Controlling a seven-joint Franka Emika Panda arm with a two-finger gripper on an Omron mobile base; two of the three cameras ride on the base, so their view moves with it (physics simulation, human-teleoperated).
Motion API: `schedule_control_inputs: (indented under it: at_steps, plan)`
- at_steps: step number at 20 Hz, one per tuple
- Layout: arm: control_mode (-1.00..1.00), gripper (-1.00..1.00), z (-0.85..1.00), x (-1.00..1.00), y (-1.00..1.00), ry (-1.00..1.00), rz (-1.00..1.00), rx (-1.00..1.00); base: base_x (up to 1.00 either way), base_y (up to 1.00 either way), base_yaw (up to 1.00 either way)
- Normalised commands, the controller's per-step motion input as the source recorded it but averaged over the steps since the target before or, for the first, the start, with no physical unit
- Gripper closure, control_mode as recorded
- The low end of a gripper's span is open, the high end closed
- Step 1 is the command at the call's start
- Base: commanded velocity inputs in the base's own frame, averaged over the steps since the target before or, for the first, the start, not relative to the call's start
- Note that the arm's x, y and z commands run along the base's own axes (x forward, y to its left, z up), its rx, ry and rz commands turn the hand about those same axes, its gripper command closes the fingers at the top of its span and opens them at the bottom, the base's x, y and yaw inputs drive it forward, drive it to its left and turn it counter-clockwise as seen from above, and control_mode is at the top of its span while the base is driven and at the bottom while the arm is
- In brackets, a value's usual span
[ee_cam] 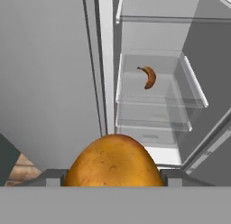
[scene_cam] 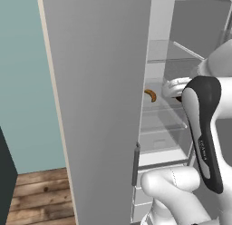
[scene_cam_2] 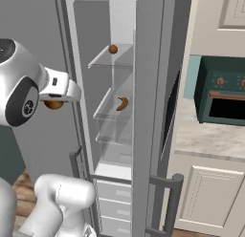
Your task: Pick up the banana and mango from the fridge and place one fruit on each plate on the dining counter.
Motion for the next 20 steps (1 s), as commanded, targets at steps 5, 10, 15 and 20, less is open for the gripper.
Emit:
schedule_control_inputs:
  at_steps: [5, 10, 15, 20]
  plan:
    - [1.00, 1.00, 0.00, 0.00, 0.00, 0.00, 0.00, 0.00, -0.82, 0.73, -0.04]
    - [1.00, 1.00, 0.00, 0.00, 0.00, 0.00, 0.00, 0.00, -0.56, 0.52, -0.33]
    - [1.00, 1.00, 0.00, 0.00, 0.00, 0.00, 0.00, 0.00, -0.28, -0.01, -0.77]
    - [1.00, 1.00, 0.00, 0.00, 0.00, 0.00, 0.00, 0.00, -0.22, 0.00, -0.82]
